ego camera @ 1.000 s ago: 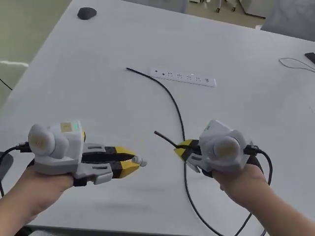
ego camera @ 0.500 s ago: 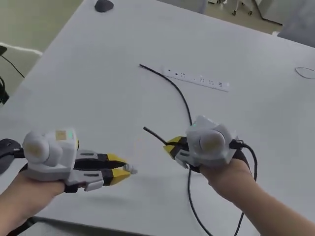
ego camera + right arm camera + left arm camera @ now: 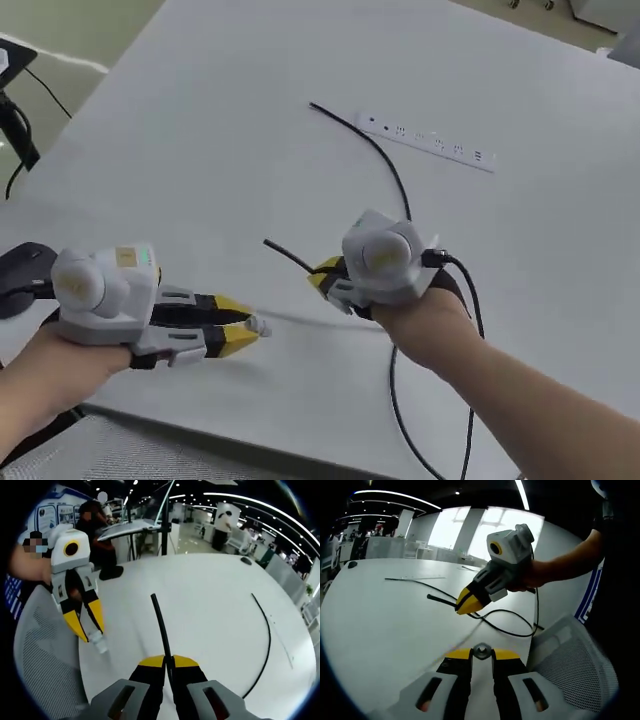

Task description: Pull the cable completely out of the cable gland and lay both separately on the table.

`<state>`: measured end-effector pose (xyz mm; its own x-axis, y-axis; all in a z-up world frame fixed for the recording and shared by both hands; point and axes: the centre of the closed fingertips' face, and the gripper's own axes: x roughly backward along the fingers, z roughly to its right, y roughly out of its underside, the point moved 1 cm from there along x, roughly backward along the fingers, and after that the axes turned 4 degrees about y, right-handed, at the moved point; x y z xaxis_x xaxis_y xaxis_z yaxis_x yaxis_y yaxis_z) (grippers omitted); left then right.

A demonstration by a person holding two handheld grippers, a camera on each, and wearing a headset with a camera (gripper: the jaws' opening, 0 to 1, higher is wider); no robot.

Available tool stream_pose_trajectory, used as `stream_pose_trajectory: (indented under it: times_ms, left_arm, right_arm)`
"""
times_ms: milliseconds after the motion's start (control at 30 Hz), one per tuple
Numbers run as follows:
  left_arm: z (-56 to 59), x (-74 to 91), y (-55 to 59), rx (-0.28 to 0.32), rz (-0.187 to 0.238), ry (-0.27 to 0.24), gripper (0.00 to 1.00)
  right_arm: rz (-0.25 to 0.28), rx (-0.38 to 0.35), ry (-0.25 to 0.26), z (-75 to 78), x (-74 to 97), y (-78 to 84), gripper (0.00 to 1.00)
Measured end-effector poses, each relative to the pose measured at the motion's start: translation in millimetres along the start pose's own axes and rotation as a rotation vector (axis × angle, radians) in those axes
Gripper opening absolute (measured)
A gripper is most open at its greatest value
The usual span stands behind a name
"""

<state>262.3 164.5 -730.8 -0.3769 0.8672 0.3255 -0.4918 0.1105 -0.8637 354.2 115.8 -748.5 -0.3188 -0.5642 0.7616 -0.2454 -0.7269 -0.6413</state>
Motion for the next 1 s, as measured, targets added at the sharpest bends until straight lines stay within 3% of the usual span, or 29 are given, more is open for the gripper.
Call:
stream_pose_trajectory:
  times_ms: [100,300,533,633,1000]
  left_arm:
    - [-3.2,1.1,5.4,0.01,-0.005,-0.012,0.15]
    - [-12.1,1.5,22.2,0.022,-0.033,-0.032,0.15]
    - [-21.6,1.8,33.4,0.038,-0.052,-0.05,0.15]
    - [-24.4,-1.4,41.7,0.034,-0.085,-0.055,0.15]
    - [-25.3,-5.5,49.1,0.038,-0.108,-0.051,0.15]
  right_arm:
    - [-0.017,-0.031,-0.019,-1.4,-10.2,8.5,0.0]
    - [-0.046,-0.024,-0.035,-5.8,-25.4,24.6,0.0]
    - [-0.077,0.013,-0.051,-11.8,-38.1,31.5,0.0]
    - [-0.096,0.045,-0.063,-15.9,-42.5,36.2,0.0]
    - [-0.104,0.071,-0.063,-18.7,-47.0,41.4,0.0]
